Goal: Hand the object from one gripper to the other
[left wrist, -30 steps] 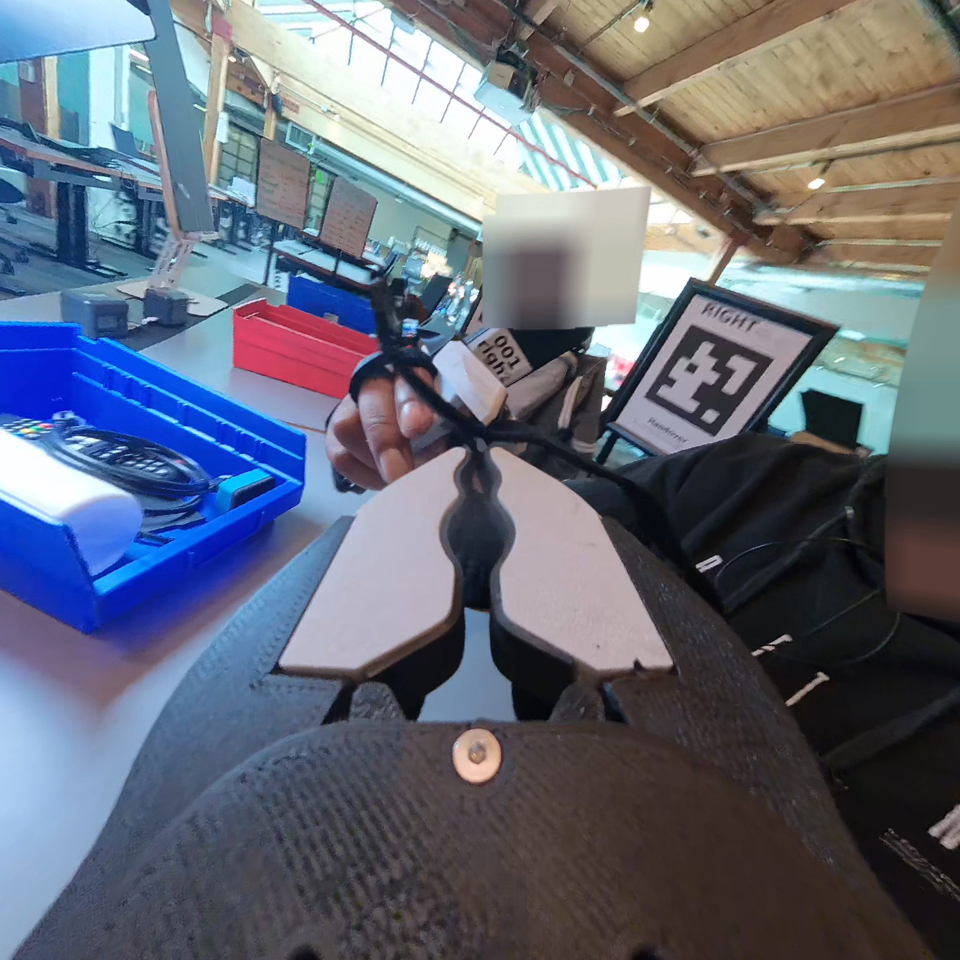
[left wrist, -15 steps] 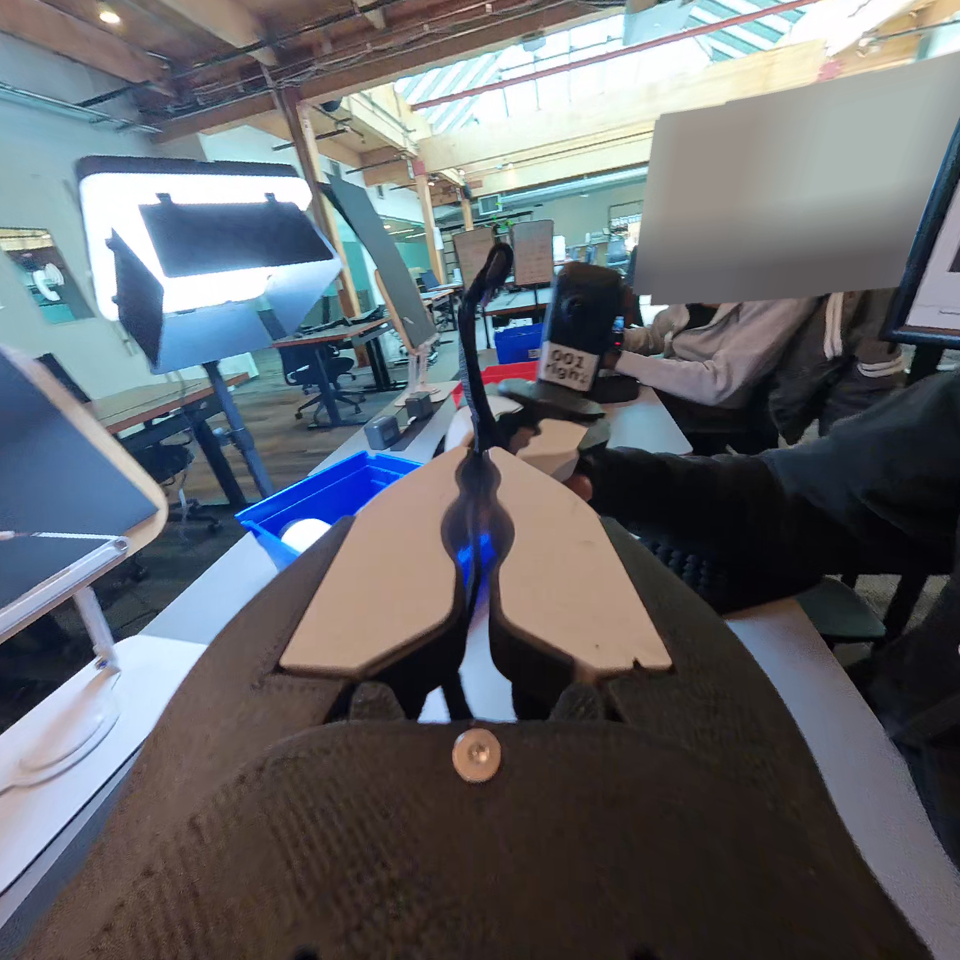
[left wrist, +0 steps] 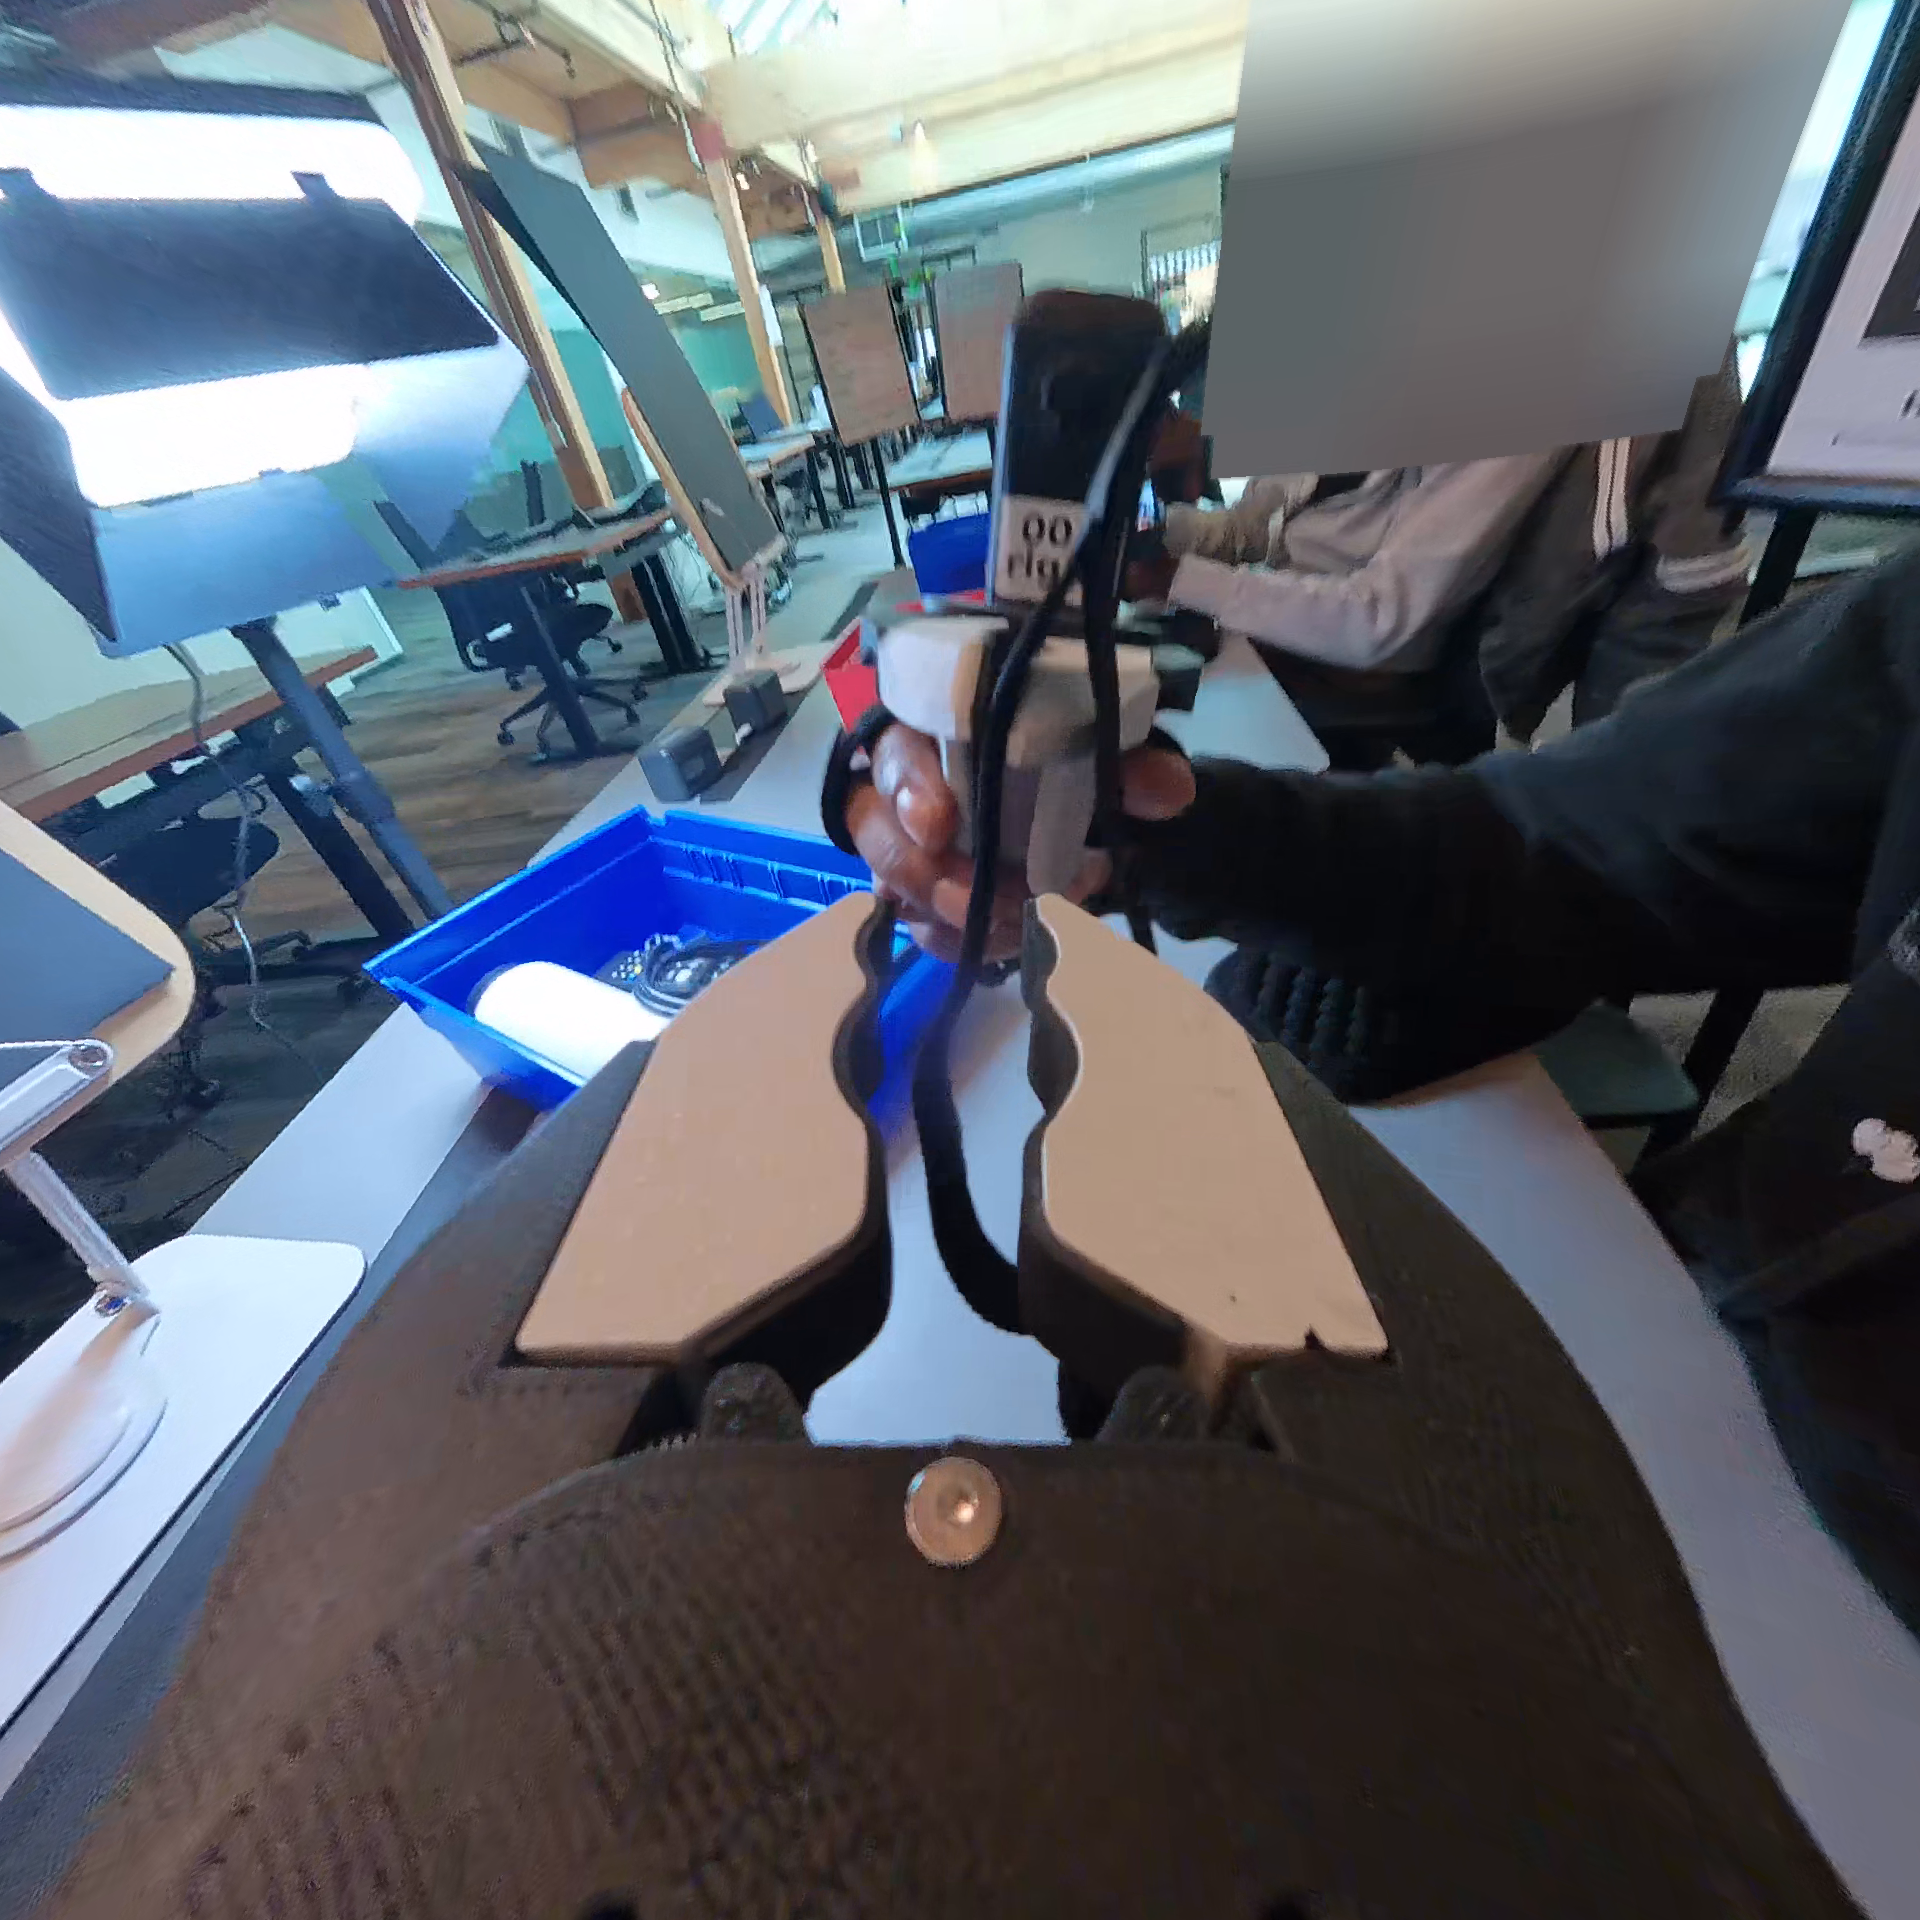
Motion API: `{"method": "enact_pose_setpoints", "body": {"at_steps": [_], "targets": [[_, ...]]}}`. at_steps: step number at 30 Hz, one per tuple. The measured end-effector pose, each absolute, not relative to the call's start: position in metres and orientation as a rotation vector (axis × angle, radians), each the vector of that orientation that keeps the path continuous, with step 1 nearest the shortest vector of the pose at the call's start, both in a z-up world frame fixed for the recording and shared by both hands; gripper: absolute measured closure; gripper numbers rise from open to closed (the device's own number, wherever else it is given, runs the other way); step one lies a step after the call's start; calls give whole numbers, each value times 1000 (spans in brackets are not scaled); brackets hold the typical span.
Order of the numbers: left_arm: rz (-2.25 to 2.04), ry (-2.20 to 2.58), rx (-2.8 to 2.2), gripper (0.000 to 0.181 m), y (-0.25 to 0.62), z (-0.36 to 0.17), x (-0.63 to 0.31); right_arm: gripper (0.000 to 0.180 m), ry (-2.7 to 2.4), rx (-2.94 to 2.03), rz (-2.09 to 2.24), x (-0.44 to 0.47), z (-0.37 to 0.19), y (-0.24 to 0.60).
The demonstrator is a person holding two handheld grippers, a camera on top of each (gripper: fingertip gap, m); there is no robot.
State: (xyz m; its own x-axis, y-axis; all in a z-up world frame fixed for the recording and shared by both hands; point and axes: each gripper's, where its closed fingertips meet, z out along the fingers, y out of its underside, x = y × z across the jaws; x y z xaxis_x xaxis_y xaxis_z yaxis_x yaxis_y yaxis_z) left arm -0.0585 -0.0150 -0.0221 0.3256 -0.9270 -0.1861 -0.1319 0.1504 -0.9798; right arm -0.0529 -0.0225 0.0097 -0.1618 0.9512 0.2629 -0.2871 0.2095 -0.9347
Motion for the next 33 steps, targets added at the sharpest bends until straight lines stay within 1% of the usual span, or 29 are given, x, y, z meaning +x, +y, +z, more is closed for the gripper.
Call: {"method": "enact_pose_setpoints", "body": {"at_steps": [3,5,7,10,12,13,16,18,21,22,24,27,30,32,33], "targets": [[-720,1134,-1289,178,-15,-29,-49,176,-1278,-725,1274,-55,7,-27],[-694,1115,-1287,178,-13,-25,-50,176,-1258,-732,1261,-53,10,-23],[-700,1092,-1270,178,-15,-18,-52,170,-1239,-732,1270,-50,12,-20],[-698,1100,-1269,178,-17,-17,-52,162,-1297,-760,1271,-58,0,-23],[-695,1118,-1273,179,-19,-20,-48,166,-1310,-752,1273,-64,-4,-27],[-684,1125,-1277,179,-19,-22,-47,176,-1300,-748,1284,-64,-3,-29],[-676,1138,-1283,176,-19,-23,-50,176,-1324,-742,1293,-60,-2,-30],[-639,1118,-1288,164,-13,-22,-57,177,-1288,-715,1331,-53,7,-30],[-640,1153,-1317,162,-11,-31,-58,177,-1268,-691,1343,-45,15,-30],[-629,1163,-1319,164,-11,-34,-56,177,-1268,-685,1344,-45,15,-30],[-592,1158,-1311,178,-8,-35,-53,177,-1271,-675,1353,-44,16,-32],[-576,1128,-1314,178,-6,-32,-54,175,-1242,-684,1334,-43,18,-27],[-597,1106,-1301,179,-6,-27,-55,162,-1284,-735,1273,-51,5,-21],[-608,1111,-1303,179,-8,-27,-53,161,-1314,-751,1268,-58,-3,-23],[-604,1119,-1305,179,-8,-28,-53,165,-1320,-755,1260,-61,-6,-23]]}}
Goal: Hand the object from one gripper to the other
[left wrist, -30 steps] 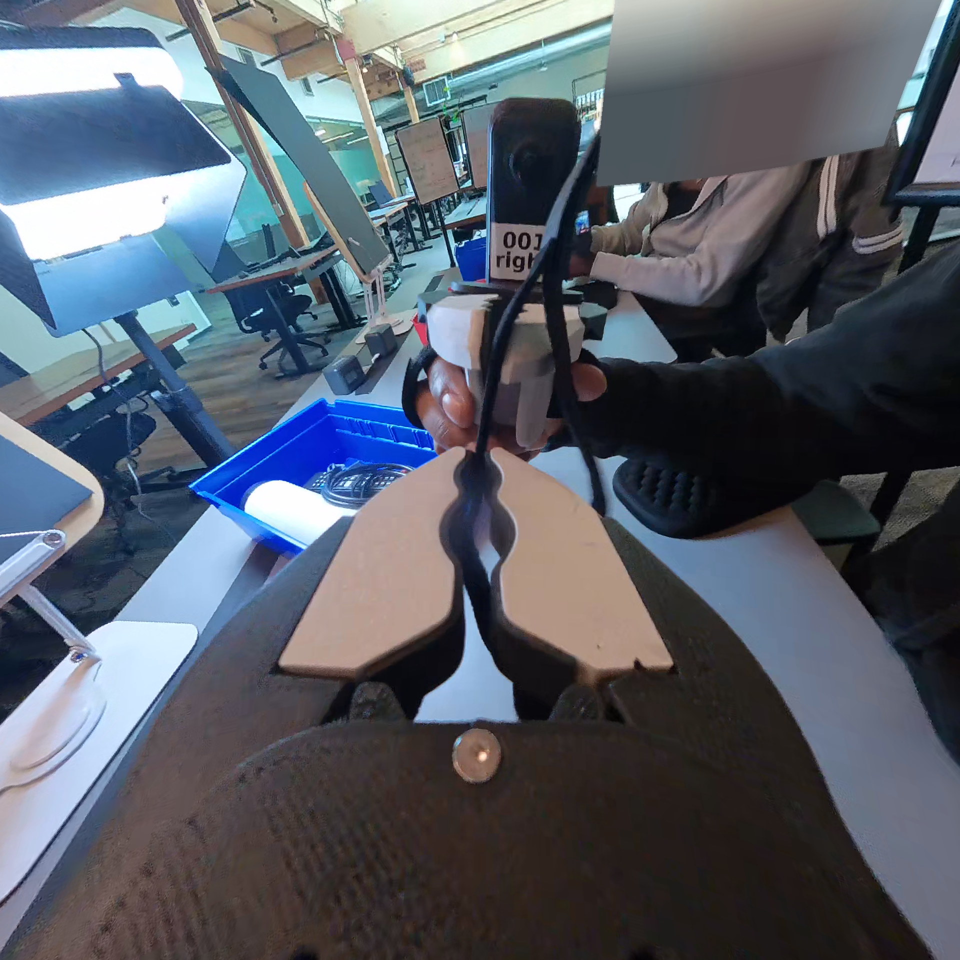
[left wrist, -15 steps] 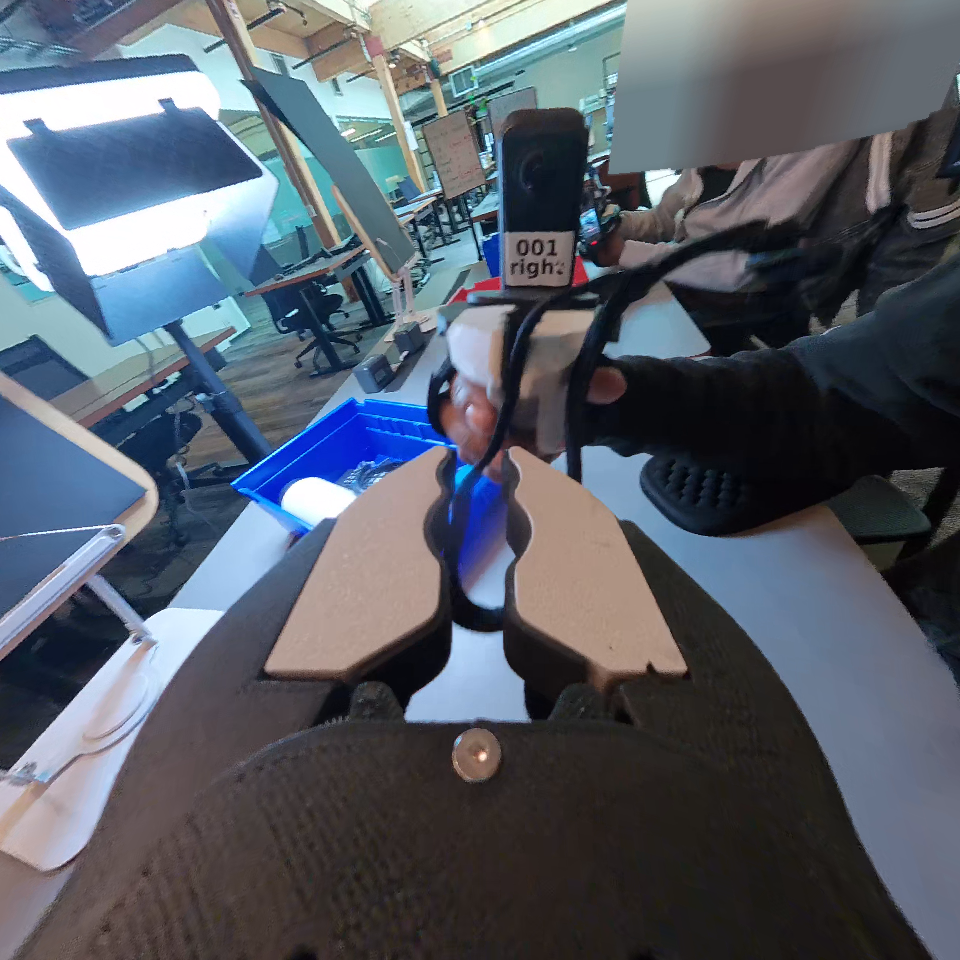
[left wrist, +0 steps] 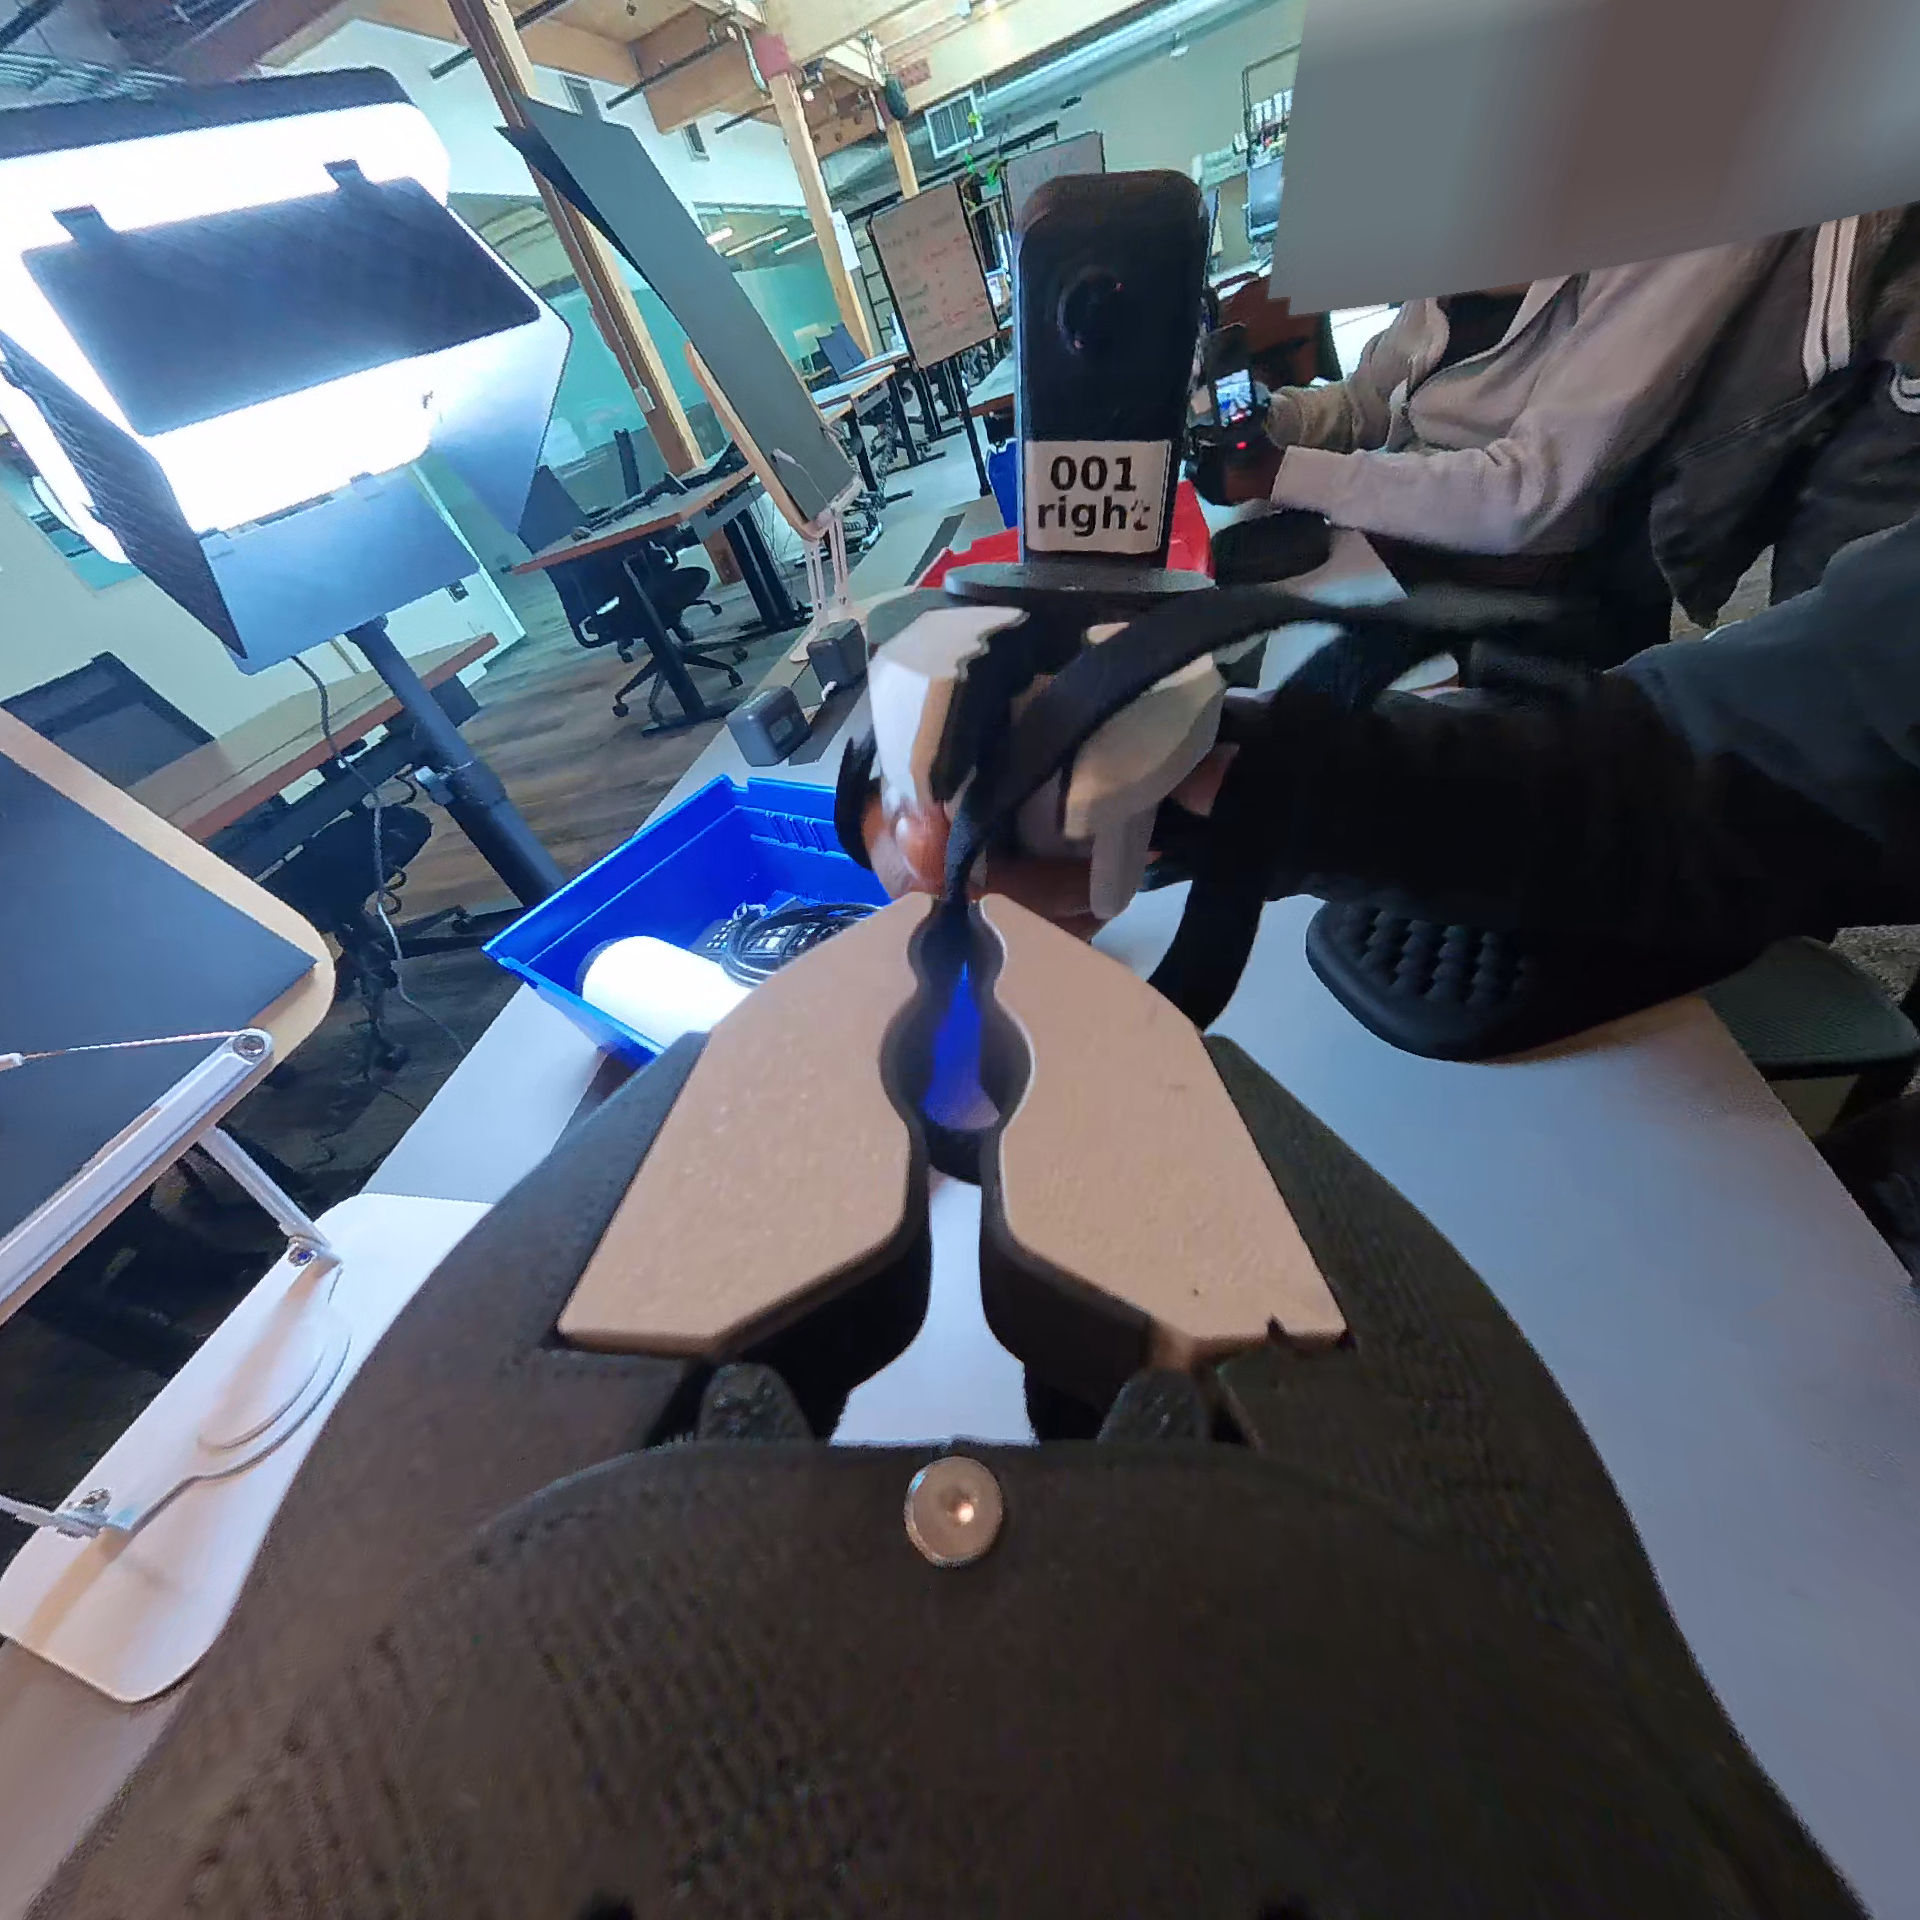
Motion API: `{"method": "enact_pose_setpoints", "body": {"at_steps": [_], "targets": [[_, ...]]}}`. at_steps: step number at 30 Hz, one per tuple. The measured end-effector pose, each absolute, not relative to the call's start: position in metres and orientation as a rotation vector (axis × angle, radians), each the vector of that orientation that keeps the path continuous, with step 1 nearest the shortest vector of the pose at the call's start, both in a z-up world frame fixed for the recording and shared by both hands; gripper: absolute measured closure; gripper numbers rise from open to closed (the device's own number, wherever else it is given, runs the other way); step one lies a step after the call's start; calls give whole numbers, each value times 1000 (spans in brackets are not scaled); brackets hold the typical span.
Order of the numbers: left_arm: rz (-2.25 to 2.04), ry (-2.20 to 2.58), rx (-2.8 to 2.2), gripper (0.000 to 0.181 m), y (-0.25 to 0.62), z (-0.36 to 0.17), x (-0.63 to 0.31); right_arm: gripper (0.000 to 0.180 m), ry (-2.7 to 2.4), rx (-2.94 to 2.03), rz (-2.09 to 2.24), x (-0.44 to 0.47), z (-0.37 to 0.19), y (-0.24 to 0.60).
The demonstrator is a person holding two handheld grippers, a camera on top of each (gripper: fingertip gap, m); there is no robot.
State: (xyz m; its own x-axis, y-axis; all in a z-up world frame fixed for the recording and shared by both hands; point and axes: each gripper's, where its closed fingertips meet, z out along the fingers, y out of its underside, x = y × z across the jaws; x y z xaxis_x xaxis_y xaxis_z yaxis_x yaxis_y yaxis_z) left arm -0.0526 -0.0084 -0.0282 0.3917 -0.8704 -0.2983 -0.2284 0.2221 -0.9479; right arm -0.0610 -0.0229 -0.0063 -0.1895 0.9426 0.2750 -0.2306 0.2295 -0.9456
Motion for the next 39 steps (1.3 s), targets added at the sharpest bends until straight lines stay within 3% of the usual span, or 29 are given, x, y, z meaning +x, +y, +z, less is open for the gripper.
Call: {"method": "enact_pose_setpoints", "body": {"at_steps": [3,9,13,19,22,28,34,39], "targets": [[-605,1136,-1302,178,-10,-30,-52,176,-1309,-754,1242,-62,-6,-21],[-621,1155,-1349,163,-5,-40,-55,177,-1269,-704,1290,-48,11,-25],[-580,1142,-1334,178,-2,-40,-52,176,-1279,-691,1290,-51,10,-29],[-637,1124,-1323,178,-6,-33,-53,163,-1362,-752,1144,-63,-12,-21],[-606,1159,-1326,179,-8,-37,-50,175,-1364,-752,1145,-68,-16,-23],[-602,1153,-1339,166,-6,-38,-56,177,-1328,-729,1159,-60,-5,-22],[-613,1117,-1333,178,-3,-33,-56,176,-1314,-701,1161,-58,0,-26],[-647,1105,-1321,179,-6,-28,-57,161,-1321,-730,1124,-62,-5,-22]]}}
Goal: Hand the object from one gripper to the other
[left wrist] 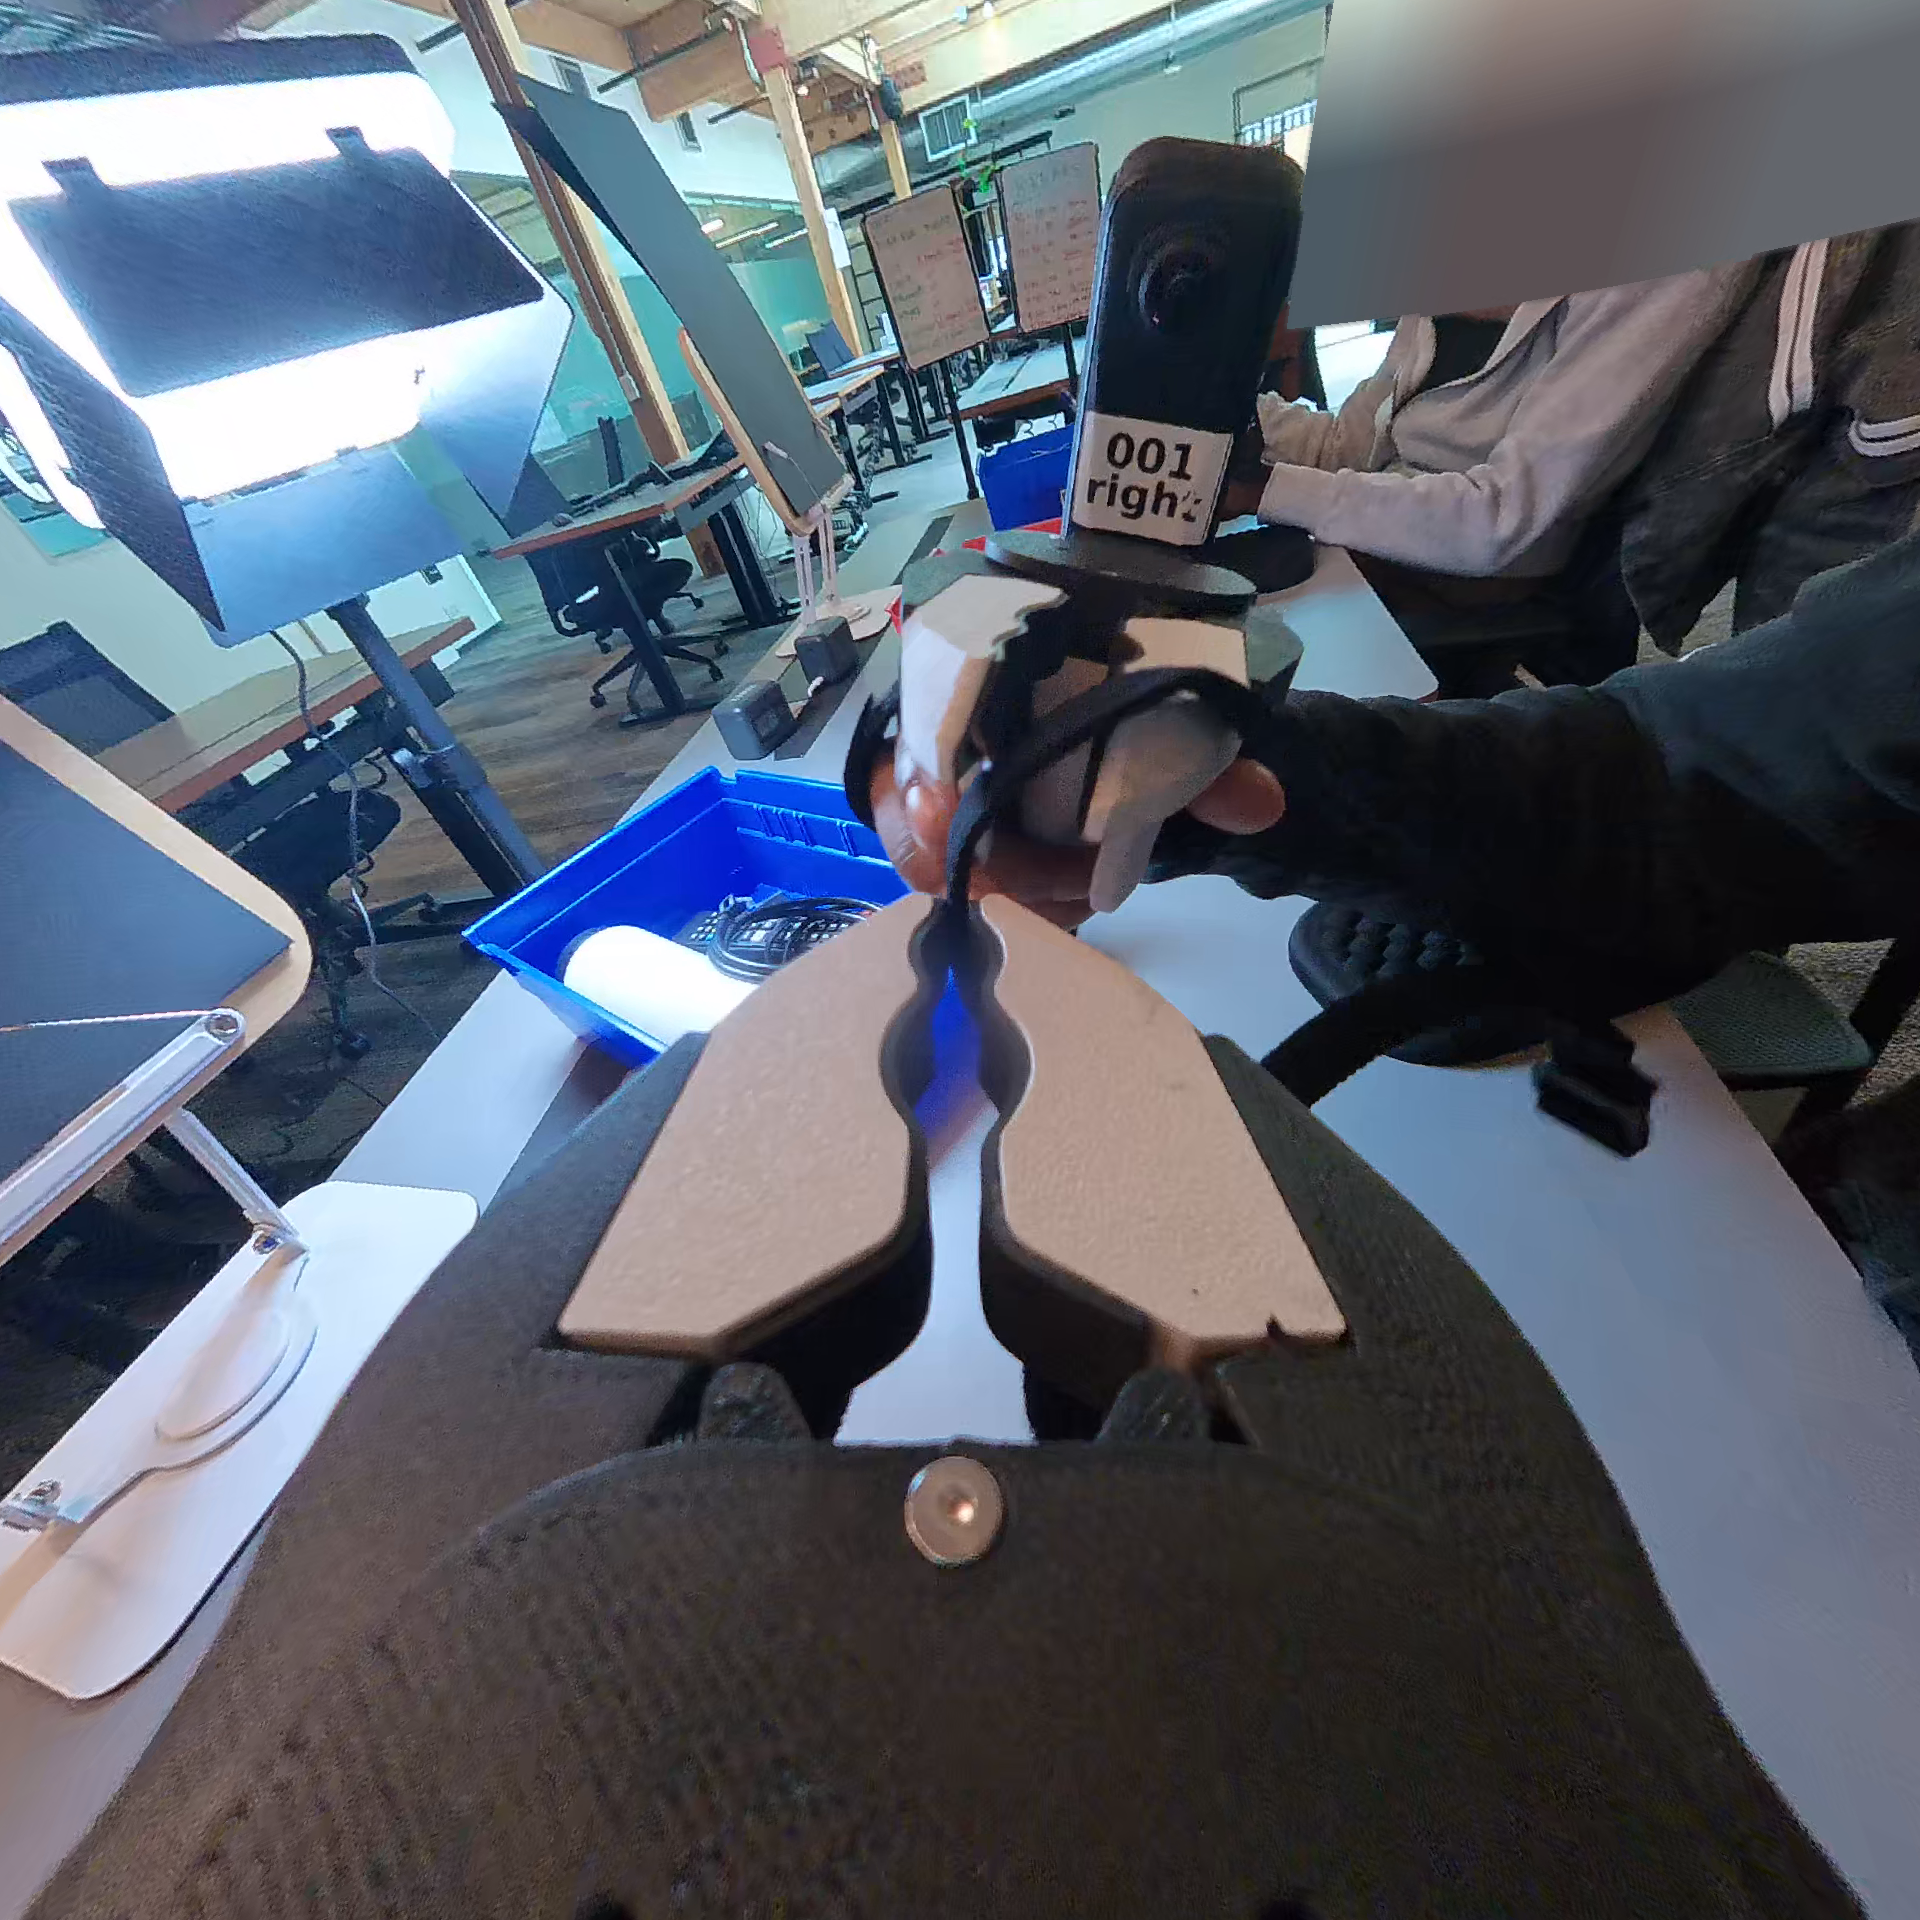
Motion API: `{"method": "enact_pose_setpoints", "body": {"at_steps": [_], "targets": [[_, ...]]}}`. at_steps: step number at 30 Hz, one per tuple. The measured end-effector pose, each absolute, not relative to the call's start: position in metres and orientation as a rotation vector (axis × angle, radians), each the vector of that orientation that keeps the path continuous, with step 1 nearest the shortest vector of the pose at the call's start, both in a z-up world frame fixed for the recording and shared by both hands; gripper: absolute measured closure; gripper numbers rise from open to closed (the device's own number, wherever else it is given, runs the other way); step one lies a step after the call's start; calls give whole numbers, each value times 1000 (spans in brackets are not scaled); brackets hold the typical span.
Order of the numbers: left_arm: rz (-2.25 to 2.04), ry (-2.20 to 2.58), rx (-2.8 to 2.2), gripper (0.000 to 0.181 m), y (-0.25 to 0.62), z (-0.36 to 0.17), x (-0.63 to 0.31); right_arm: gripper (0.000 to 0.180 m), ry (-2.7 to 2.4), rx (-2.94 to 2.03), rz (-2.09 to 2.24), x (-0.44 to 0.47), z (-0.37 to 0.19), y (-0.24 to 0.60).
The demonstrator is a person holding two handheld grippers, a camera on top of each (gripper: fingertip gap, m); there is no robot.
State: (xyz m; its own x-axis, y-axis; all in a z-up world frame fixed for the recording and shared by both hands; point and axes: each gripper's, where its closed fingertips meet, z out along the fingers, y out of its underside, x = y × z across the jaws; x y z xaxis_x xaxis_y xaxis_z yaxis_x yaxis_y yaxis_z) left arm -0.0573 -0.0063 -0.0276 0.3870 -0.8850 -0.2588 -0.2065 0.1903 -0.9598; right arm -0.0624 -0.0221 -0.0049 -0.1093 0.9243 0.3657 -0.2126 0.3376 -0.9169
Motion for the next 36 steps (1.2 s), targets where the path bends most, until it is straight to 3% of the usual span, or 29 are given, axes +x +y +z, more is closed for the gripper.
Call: {"method": "enact_pose_setpoints", "body": {"at_steps": [14,17,19,25,32,36], "targets": [[-713,1128,-1270,178,-18,-23,-49,158,-1331,-734,1130,-64,-7,-23],[-709,1137,-1265,178,-19,-24,-49,176,-1341,-711,1135,-63,-7,-28],[-717,1136,-1257,178,-20,-23,-49,177,-1339,-705,1121,-64,-6,-28],[-778,1163,-1321,158,-20,-33,-49,177,-1306,-672,1083,-58,3,-26],[-743,1147,-1319,178,-17,-31,-48,177,-1304,-607,986,-55,9,-31],[-748,1161,-1316,178,-20,-30,-47,152,-1333,-659,910,-60,2,-25]]}}
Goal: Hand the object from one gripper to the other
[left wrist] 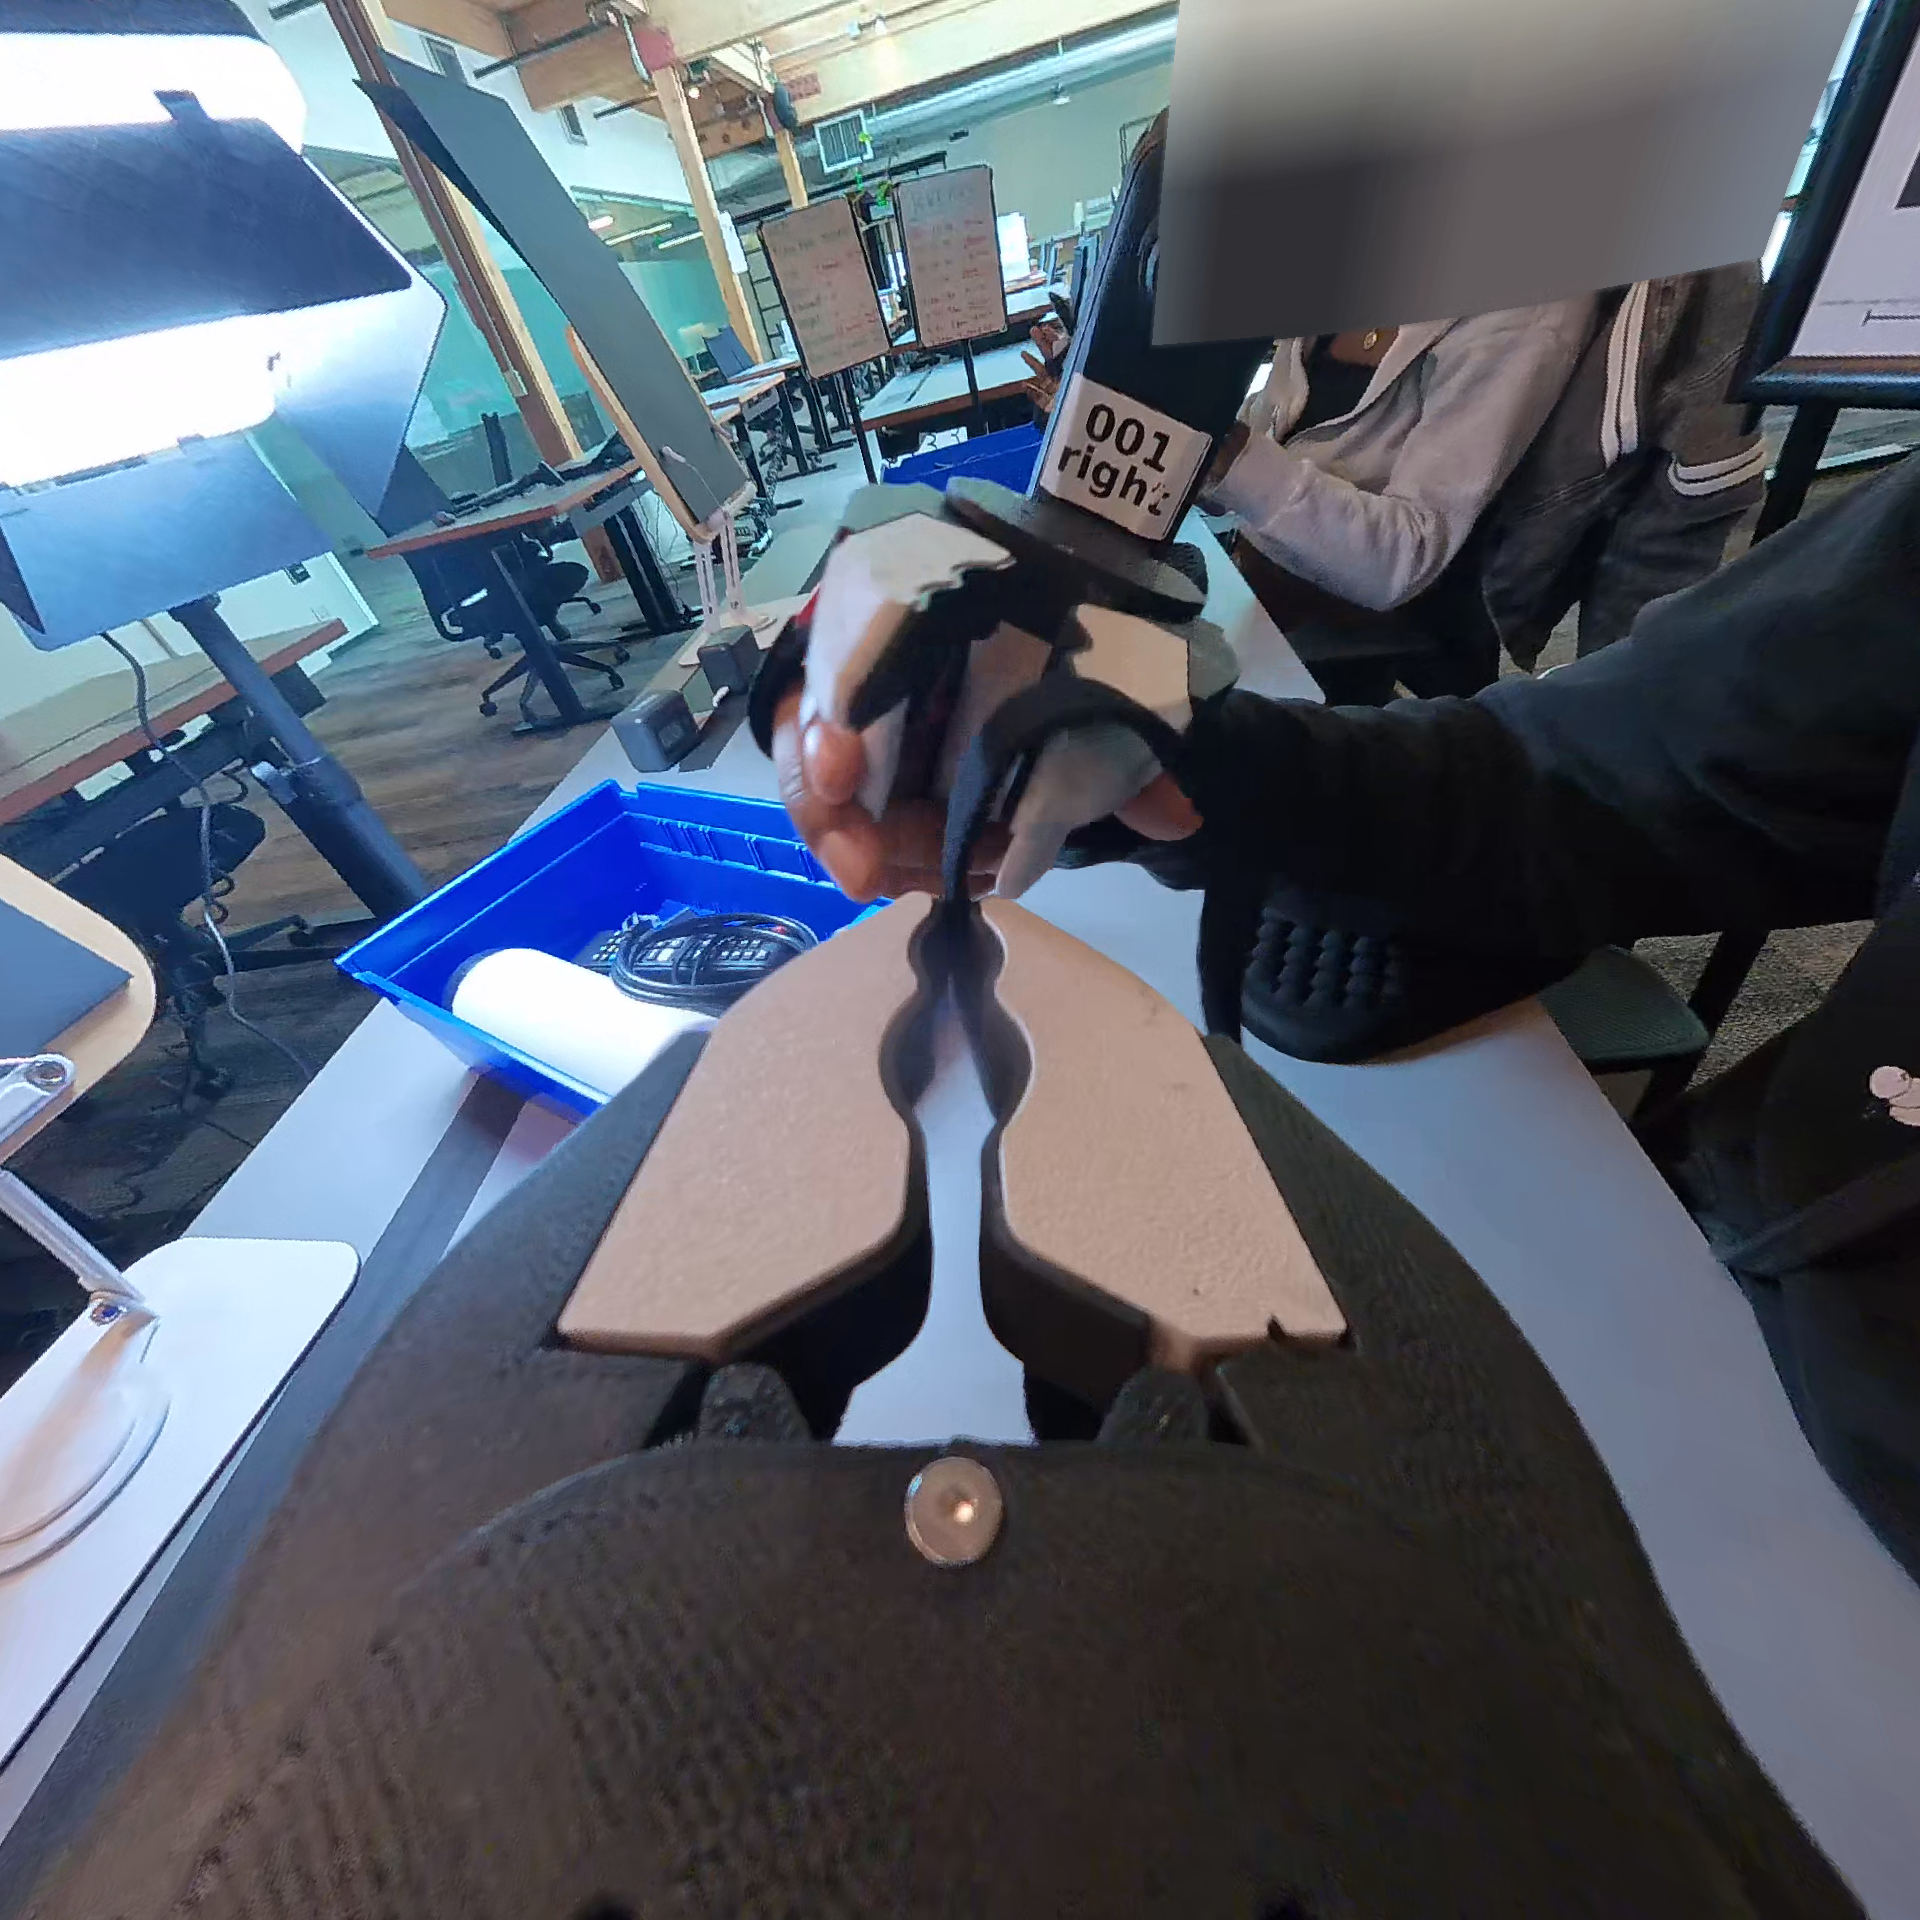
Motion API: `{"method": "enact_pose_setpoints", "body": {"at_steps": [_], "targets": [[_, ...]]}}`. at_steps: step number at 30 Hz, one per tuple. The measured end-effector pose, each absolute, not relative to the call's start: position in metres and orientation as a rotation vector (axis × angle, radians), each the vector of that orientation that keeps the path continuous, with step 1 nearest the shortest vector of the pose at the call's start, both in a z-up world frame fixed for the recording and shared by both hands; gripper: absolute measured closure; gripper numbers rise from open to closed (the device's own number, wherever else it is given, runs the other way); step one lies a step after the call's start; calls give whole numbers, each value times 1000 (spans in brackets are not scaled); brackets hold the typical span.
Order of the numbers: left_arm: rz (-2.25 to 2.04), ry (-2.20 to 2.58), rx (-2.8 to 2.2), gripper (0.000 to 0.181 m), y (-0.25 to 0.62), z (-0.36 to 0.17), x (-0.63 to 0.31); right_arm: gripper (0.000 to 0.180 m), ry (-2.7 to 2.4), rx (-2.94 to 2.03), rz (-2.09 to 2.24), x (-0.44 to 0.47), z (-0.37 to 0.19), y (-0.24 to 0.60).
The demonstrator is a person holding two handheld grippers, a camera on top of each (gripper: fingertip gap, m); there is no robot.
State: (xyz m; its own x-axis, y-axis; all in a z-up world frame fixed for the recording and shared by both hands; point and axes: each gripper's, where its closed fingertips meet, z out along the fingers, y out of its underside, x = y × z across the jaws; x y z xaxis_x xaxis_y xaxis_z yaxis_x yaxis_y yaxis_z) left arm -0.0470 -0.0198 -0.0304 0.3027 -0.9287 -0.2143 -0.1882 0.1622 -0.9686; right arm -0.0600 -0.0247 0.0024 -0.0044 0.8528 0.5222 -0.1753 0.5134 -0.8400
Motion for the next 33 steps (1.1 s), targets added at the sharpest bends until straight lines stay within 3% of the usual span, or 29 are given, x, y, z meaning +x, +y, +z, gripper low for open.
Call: {"method": "enact_pose_setpoints", "body": {"at_steps": [5,7,9,13,18,21,24,26,28,33], "targets": [[-734,1181,-1312,178,-22,-31,-46,150,-1361,-665,908,-65,-5,-26],[-725,1175,-1308,178,-21,-30,-47,176,-1375,-645,915,-64,-6,-30],[-738,1166,-1304,177,-21,-29,-47,177,-1364,-643,906,-64,-4,-29],[-760,1191,-1345,155,-19,-38,-50,177,-1340,-624,928,-60,2,-30],[-710,1189,-1338,178,-15,-39,-49,177,-1320,-623,923,-59,6,-30],[-720,1172,-1308,179,-18,-32,-48,148,-1338,-684,936,-63,1,-25],[-711,1188,-1303,179,-20,-32,-47,142,-1349,-694,953,-66,-4,-25],[-703,1201,-1301,179,-22,-33,-46,152,-1360,-687,966,-67,-6,-28],[-695,1194,-1296,178,-21,-33,-46,176,-1368,-667,977,-65,-5,-31],[-742,1168,-1358,148,-14,-38,-54,177,-1348,-653,973,-61,2,-31]]}}
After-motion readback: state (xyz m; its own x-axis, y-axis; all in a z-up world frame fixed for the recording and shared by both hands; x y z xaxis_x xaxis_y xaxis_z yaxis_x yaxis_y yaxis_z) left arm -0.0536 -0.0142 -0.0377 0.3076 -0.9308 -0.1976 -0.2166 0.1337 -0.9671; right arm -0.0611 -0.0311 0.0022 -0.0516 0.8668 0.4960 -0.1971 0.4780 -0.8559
